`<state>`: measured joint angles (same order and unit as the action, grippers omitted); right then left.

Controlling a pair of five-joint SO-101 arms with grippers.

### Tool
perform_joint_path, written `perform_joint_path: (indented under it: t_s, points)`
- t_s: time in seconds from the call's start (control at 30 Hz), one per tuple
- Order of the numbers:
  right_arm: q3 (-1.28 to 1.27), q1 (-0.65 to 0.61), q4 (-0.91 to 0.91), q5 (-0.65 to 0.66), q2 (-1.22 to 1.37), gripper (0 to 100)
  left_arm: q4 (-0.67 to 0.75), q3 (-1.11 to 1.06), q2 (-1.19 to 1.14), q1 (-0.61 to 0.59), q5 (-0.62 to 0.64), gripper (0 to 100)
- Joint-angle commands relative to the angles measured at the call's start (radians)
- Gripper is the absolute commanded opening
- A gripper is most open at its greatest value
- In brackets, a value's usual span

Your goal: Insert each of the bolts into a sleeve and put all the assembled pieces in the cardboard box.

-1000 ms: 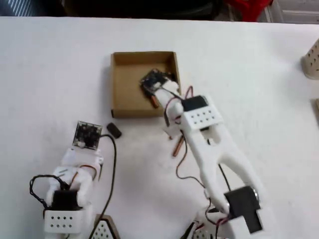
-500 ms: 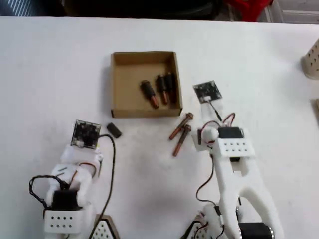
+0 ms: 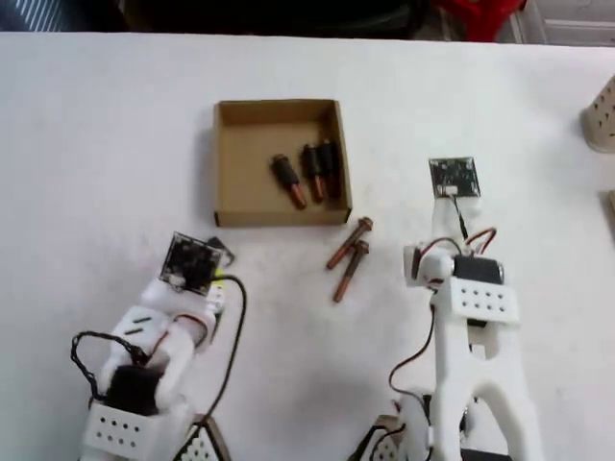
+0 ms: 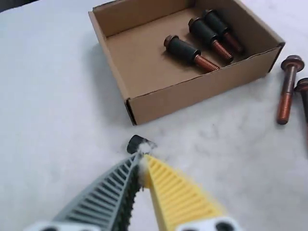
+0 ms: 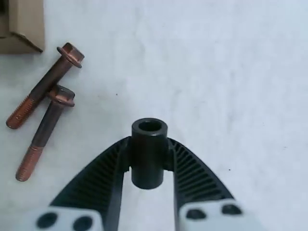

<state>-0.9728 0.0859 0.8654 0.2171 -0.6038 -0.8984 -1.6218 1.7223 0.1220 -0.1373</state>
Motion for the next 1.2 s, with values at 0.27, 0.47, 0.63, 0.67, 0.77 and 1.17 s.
perform_joint_path:
  t_s: [0.27,0.47,0.63,0.67,0.77,1.17]
  points:
    - [-0.101,0.191,-0.064,-0.009,-0.185,1.7,0.018,0.284,-0.328,0.127,0.092,2]
    - [-0.130,0.274,-0.065,-0.005,-0.183,1.7,-0.092,0.658,-0.894,0.274,0.121,2]
    - [-0.157,0.335,-0.082,-0.003,-0.183,1.7,-0.107,0.884,-1.270,0.392,0.120,2]
    - [-0.163,0.349,-0.091,0.000,-0.183,1.7,-0.106,0.921,-1.326,0.418,0.120,2]
    - [-0.190,0.384,-0.117,0.063,-0.183,1.7,-0.081,0.990,-1.455,0.483,0.120,2]
    - [-0.210,0.390,-0.134,0.086,-0.183,1.7,0.178,1.000,-1.546,0.522,0.121,17]
